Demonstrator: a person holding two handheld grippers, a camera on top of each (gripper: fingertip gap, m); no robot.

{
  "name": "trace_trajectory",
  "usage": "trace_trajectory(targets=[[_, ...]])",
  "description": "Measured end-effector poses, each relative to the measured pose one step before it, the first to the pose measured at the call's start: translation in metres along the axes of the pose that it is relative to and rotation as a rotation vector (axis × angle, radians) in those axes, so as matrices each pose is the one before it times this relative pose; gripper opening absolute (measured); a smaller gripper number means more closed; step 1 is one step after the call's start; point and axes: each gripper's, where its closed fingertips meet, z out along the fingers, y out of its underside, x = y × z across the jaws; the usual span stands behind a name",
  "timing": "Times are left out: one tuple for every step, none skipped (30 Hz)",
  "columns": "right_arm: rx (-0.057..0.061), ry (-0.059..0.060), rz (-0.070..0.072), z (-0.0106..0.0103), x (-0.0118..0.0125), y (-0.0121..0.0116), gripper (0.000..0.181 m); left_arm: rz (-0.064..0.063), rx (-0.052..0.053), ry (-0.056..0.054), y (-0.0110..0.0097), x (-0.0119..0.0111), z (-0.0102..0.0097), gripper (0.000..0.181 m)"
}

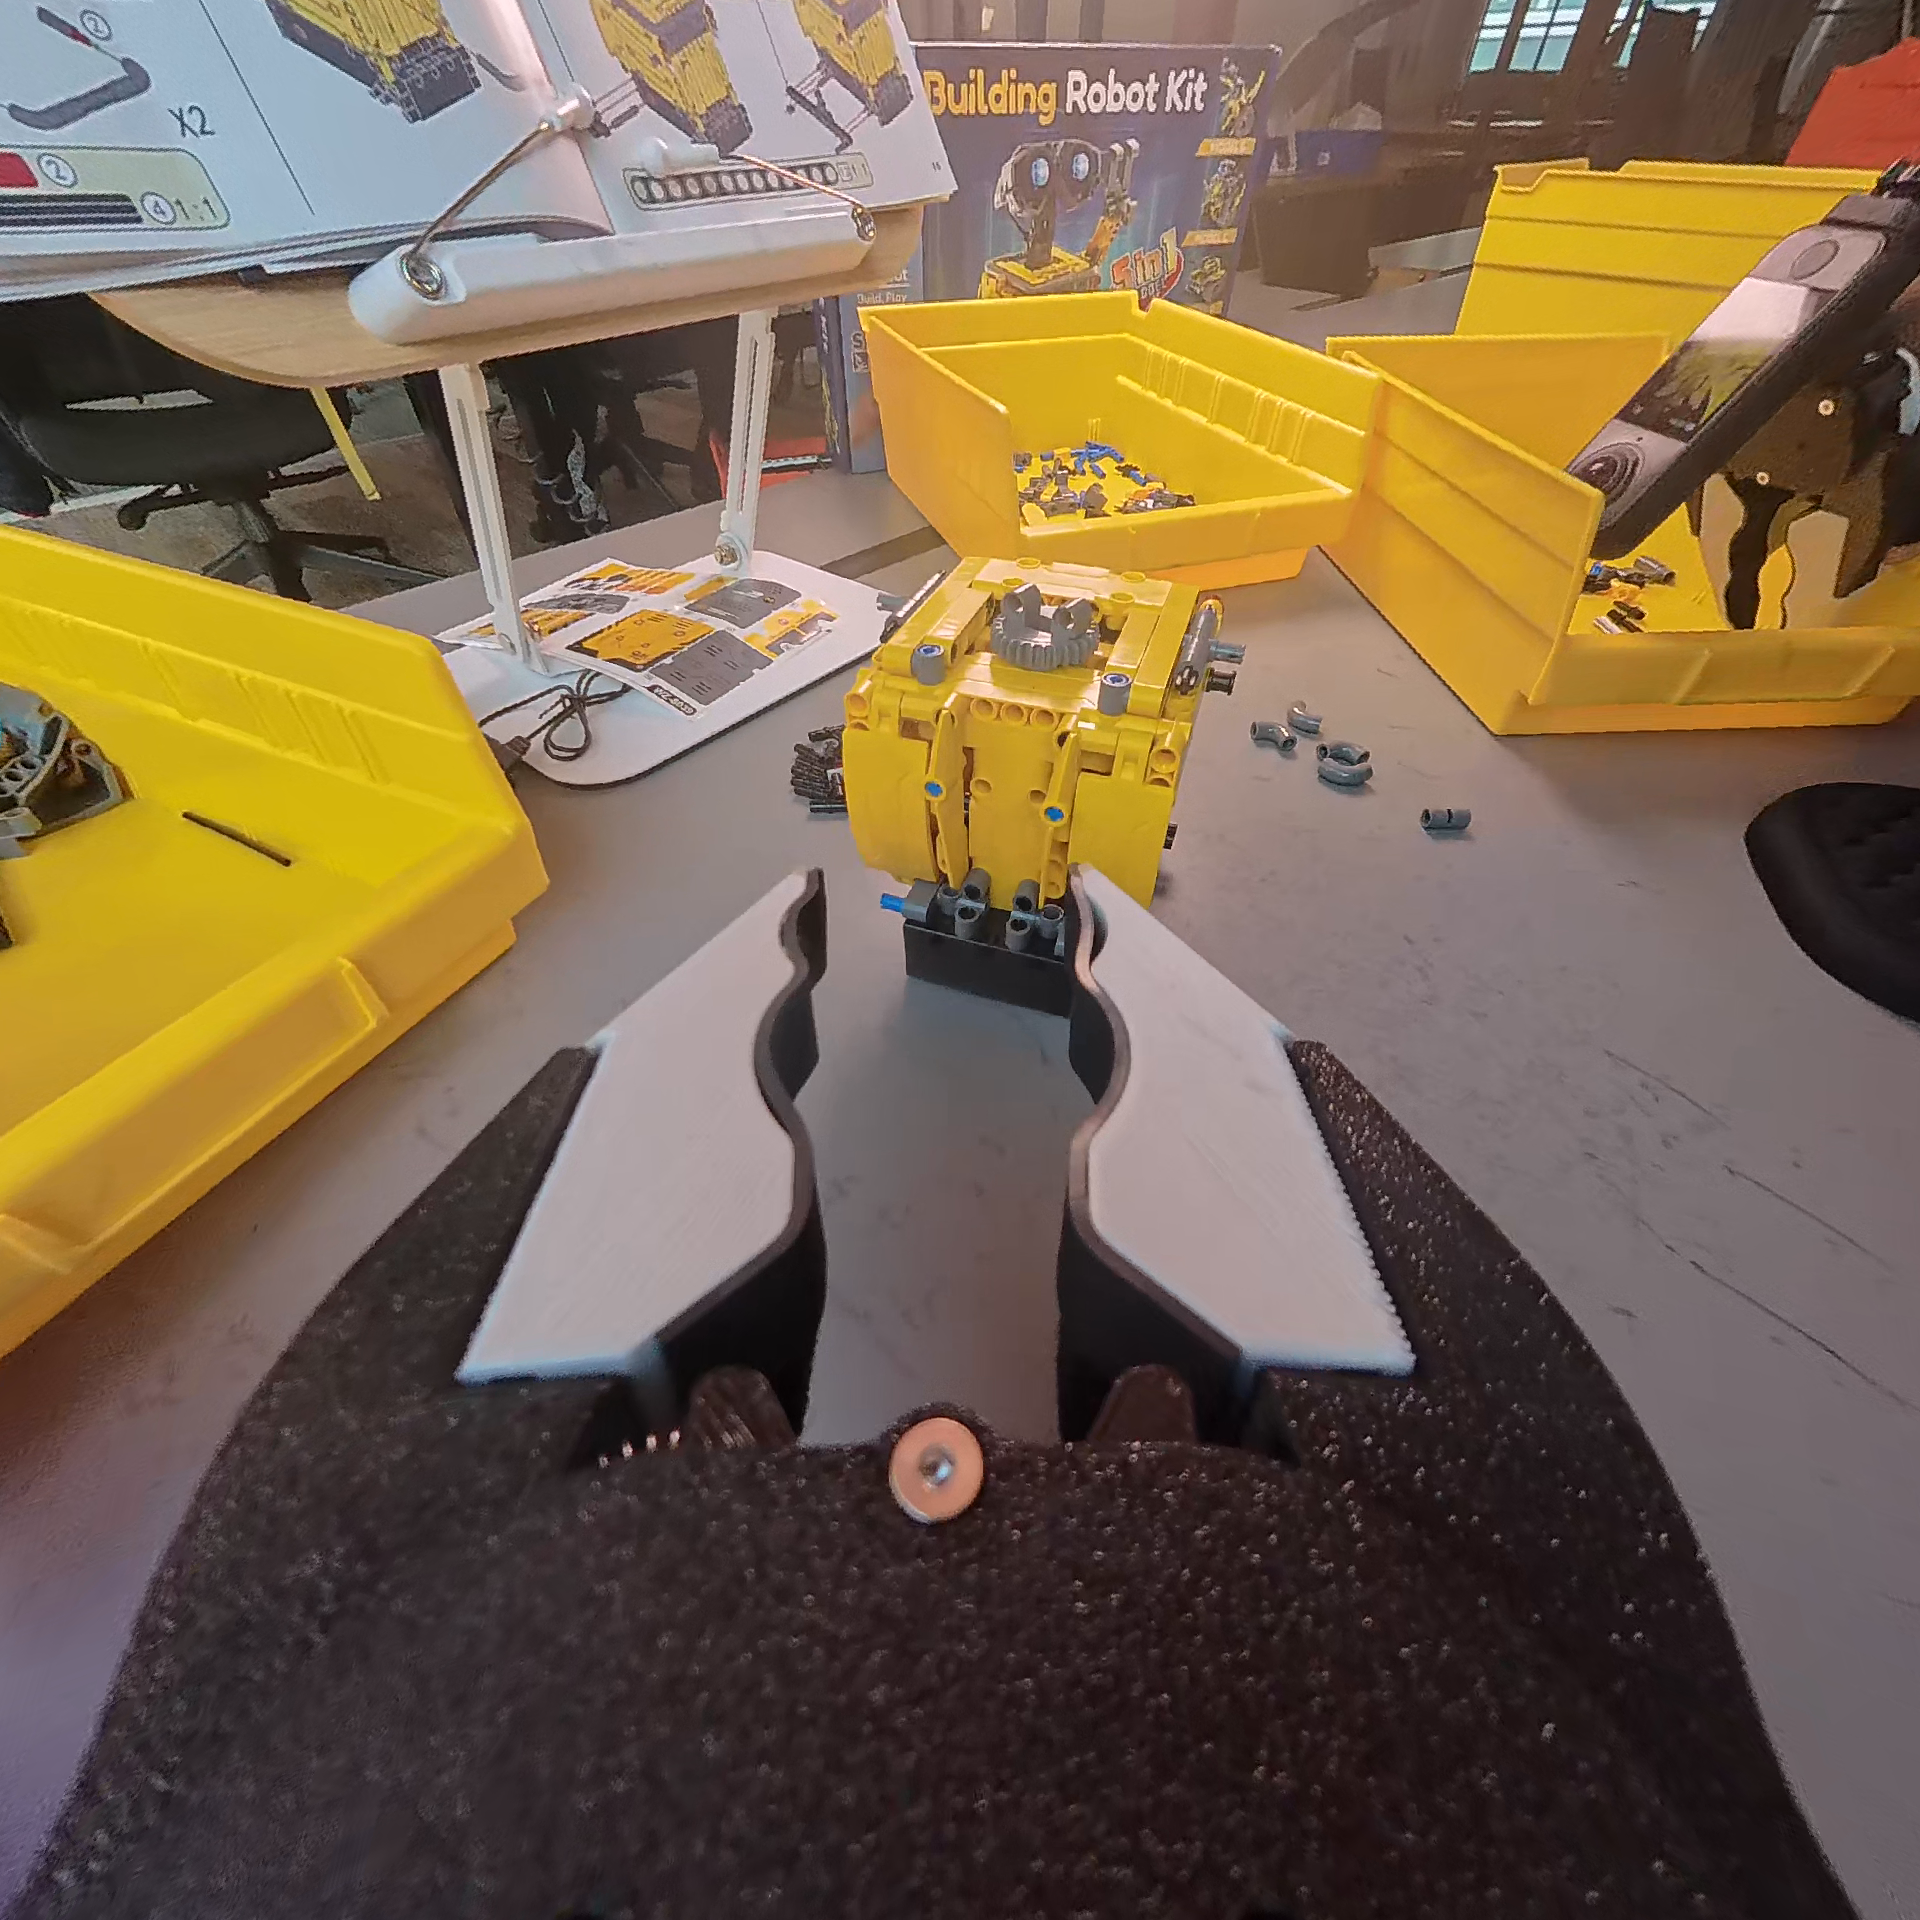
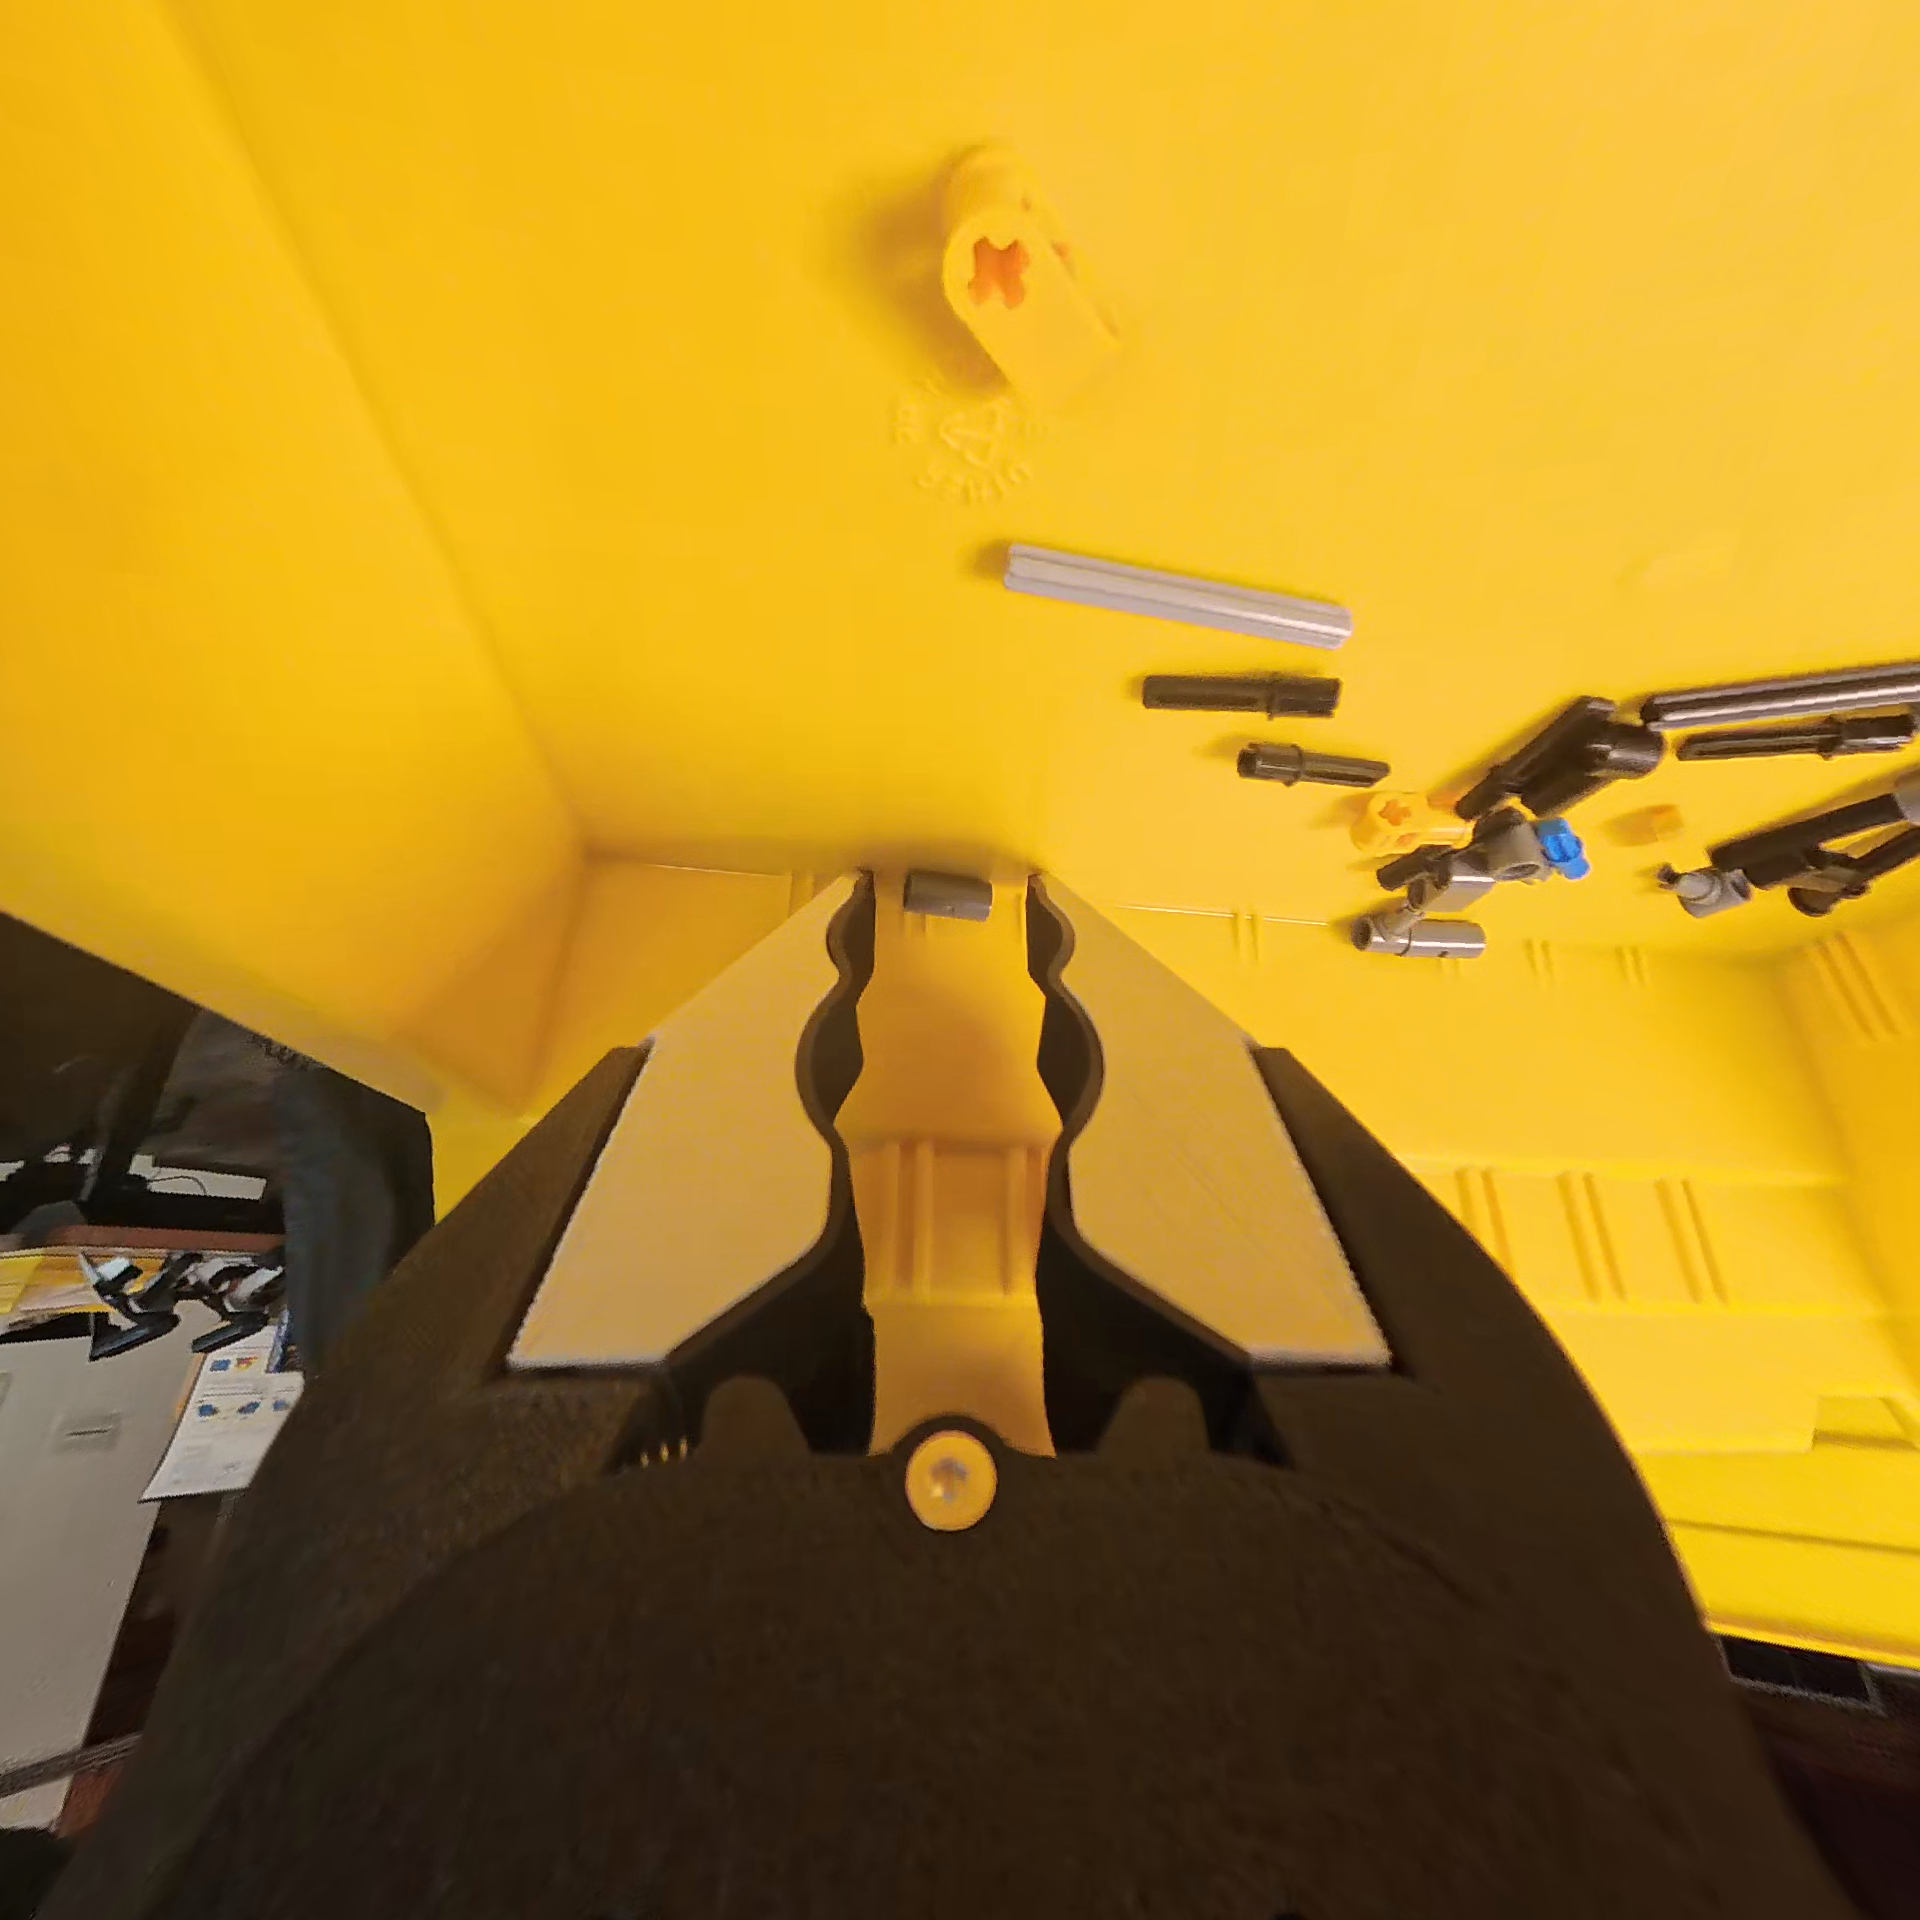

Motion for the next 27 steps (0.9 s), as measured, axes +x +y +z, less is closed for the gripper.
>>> trace_trajectory(targets=[[-0.0045, 0.0001, -0.0052, 0.00019, 0.0001, 0.00012, 0.028, -0.001, -0.0003, -0.001, 0.00015, -0.00037, -0.00003, 0.045], [-0.0059, 0.0032, -0.0058, 0.00034, 0.00055, 0.00051, 0.026, -0.0005, -0.0002, -0.0009, 0.00003, -0.00028, -0.00004, 0.045], [-0.0049, -0.0025, -0.0018, 0.0004, -0.00035, 0.00052, 0.025, -0.0001, -0.0001, -0.0007, 0.00011, -0.00019, 0.0, 0.045], [-0.0048, -0.0019, -0.0033, 0.00065, -0.00029, 0.00068, 0.023, 0.0004, 0.0, -0.0005, -0.0001, -0.0002, -0.00003, 0.045], [-0.0058, 0.0059, -0.0054, 0.00074, 0.00091, 0.00106, 0.017, 0.0007, 0.0004, -0.0007, -0.00011, -0.00002, -0.00018, 0.045], [-0.0023, -0.0006, -0.0005, 0.0005, 0.00006, 0.00073, 0.017, 0.0005, 0.0009, -0.0007, -0.0002, -0.00012, -0.00006, 0.045], [0.0025, 0.0012, 0.0006, 0.00002, 0.00036, 0.0003, 0.017, 0.0, 0.0009, -0.0004, -0.00027, -0.00003, -0.00018, 0.045], [0.0038, 0.0026, 0.0008, -0.00073, 0.00037, 0.00031, 0.017, 0.0, 0.0009, -0.0005, -0.00018, -0.00005, -0.00015, 0.045], [0.0024, 0.0073, 0.0006, -0.002, 0.00116, 0.00111, 0.016, 0.0001, 0.0013, -0.0006, -0.00031, -0.00006, -0.00025, 0.045], [0.0081, 0.0074, 0.0028, -0.00365, 0.00159, 0.00122, 0.016, 0.0002, 0.0009, -0.0001, -0.00028, 0.0, -0.00017, 0.045], [0.0211, 0.01, 0.0112, -0.00583, 0.00279, 0.00023, 0.016, 0.0005, 0.0006, -0.0002, -0.00017, 0.00004, -0.00006, 0.045], [0.0291, 0.0154, 0.0183, -0.00811, 0.00433, -0.00004, 0.016, 0.001, 0.0005, -0.0006, -0.00015, 0.00006, -0.00006, 0.045], [0.0353, 0.0208, 0.0197, -0.01056, 0.00552, -0.00011, 0.016, 0.0008, 0.0004, -0.0002, -0.00013, 0.00013, -0.00007, 0.045], [0.0468, 0.0221, 0.0206, -0.01324, 0.00568, -0.00162, 0.016, 0.0004, 0.0003, -0.0001, -0.00014, 0.00007, 0.00001, 0.045], [0.0649, 0.0248, 0.0213, -0.01589, 0.00558, -0.00472, 0.016, 0.0004, 0.0, -0.0005, 0.0, -0.00009, 0.0, 0.045], [0.0857, 0.0288, 0.0208, -0.01856, 0.00508, -0.00906, 0.016, 0.0004, -0.0002, -0.0008, 0.00003, -0.00014, -0.00001, 0.045], [0.1095, 0.037, 0.0164, -0.02044, 0.00444, -0.01471, 0.016, 0.0002, 0.0002, -0.0013, 0.0, -0.00028, -0.00009, 0.045], [0.1346, 0.0298, 0.0081, -0.02101, 0.00116, -0.02065, 0.016, -0.0001, 0.0006, -0.0016, -0.00015, -0.00031, -0.00009, 0.045], [0.137, 0.013, 0.0182, -0.01881, -0.0032, -0.02326, 0.016, -0.0005, 0.0002, -0.0015, 0.0, -0.00046, -0.00011, 0.045], [0.141, 0.0193, 0.0222, -0.01502, -0.00443, -0.02512, 0.016, -0.0005, 0.0003, -0.0019, -0.00001, -0.00052, -0.0001, 0.045], [0.1368, 0.0008, 0.005, -0.0105, -0.00986, -0.02464, 0.016, -0.0001, 0.0006, -0.0019, -0.00011, -0.00054, -0.0003, 0.045], [0.1277, -0.0052, -0.0071, -0.00577, -0.01304, -0.0223, 0.017, -0.0004, 0.0008, -0.001, -0.00014, -0.00029, -0.00027, 0.045], [0.1001, -0.003, -0.0036, -0.00091, -0.01358, -0.01669, 0.017, -0.0007, 0.001, -0.0001, -0.00029, -0.00015, -0.00019, 0.045], [0.0856, -0.0096, -0.0023, 0.00298, -0.01519, -0.01252, 0.017, 0.0, 0.0004, 0.0002, -0.00016, 0.00003, 0.00001, 0.045], [0.0783, -0.0187, 0.0028, 0.0062, -0.01691, -0.00866, 0.016, 0.001, -0.0003, 0.0004, 0.00003, 0.00019, 0.0, 0.045], [0.0479, -0.0219, 0.0135, 0.00933, -0.01678, -0.00243, 0.017, 0.0017, -0.0003, 0.0005, 0.00003, 0.00034, 0.00002, 0.045], [0.0463, -0.0095, 0.0153, 0.0112, -0.01456, -0.00002, 0.017, 0.0017, -0.0004, 0.0005, -0.00008, 0.00033, 0.00009, 0.045]])
